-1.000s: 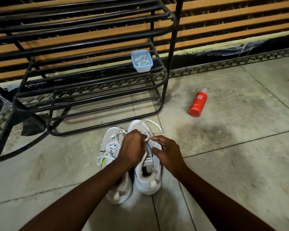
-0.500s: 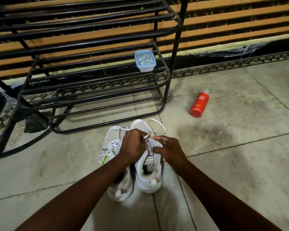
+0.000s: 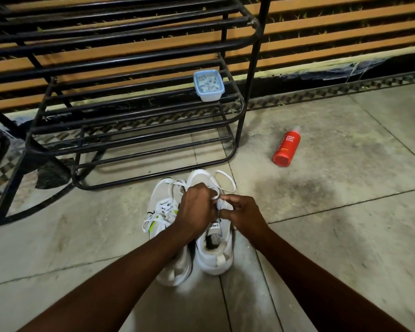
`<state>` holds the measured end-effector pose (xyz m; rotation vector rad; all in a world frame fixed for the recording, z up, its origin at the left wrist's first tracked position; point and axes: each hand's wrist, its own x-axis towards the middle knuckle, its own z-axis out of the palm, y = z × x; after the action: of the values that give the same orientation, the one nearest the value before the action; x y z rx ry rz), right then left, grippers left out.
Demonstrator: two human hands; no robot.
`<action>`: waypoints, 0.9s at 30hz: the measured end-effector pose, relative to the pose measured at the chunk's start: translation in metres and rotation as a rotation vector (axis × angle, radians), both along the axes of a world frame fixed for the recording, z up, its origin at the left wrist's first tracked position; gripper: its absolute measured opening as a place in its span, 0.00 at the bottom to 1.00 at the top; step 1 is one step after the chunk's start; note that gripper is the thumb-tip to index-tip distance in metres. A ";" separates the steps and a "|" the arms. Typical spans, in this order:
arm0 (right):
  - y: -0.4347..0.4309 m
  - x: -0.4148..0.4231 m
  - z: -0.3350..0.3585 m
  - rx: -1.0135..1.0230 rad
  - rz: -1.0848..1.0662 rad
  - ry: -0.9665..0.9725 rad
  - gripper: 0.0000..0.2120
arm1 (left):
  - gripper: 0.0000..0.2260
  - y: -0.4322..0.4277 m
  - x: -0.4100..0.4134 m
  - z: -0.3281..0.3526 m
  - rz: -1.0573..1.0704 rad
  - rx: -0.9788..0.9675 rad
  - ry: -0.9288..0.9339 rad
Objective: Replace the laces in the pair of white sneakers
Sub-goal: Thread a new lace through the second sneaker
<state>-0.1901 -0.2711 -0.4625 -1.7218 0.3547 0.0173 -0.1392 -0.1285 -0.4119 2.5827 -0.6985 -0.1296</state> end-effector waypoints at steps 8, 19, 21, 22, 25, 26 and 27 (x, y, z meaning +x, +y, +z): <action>-0.001 0.002 0.004 0.165 -0.026 0.098 0.09 | 0.08 0.001 0.007 -0.006 0.210 -0.147 0.124; -0.002 0.009 0.011 -0.243 0.052 -0.032 0.10 | 0.07 -0.003 0.008 -0.003 0.295 -0.137 0.204; -0.002 0.011 0.012 -0.292 0.079 -0.064 0.09 | 0.07 -0.002 0.008 -0.004 0.242 -0.085 0.159; -0.002 0.012 0.012 -0.311 0.094 -0.071 0.08 | 0.07 -0.001 0.009 -0.005 0.238 -0.072 0.148; -0.003 0.014 0.010 -0.311 0.102 -0.055 0.08 | 0.07 -0.003 0.013 -0.005 0.260 -0.063 0.160; -0.003 0.014 0.009 -0.302 0.095 -0.053 0.08 | 0.06 -0.004 0.014 -0.005 0.239 -0.037 0.154; -0.003 0.014 0.007 -0.295 0.086 -0.054 0.08 | 0.06 -0.004 0.015 -0.006 0.201 -0.001 0.139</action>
<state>-0.1763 -0.2737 -0.4550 -2.0243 0.2516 -0.0192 -0.1238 -0.1329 -0.4176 2.5952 -0.3862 -0.2412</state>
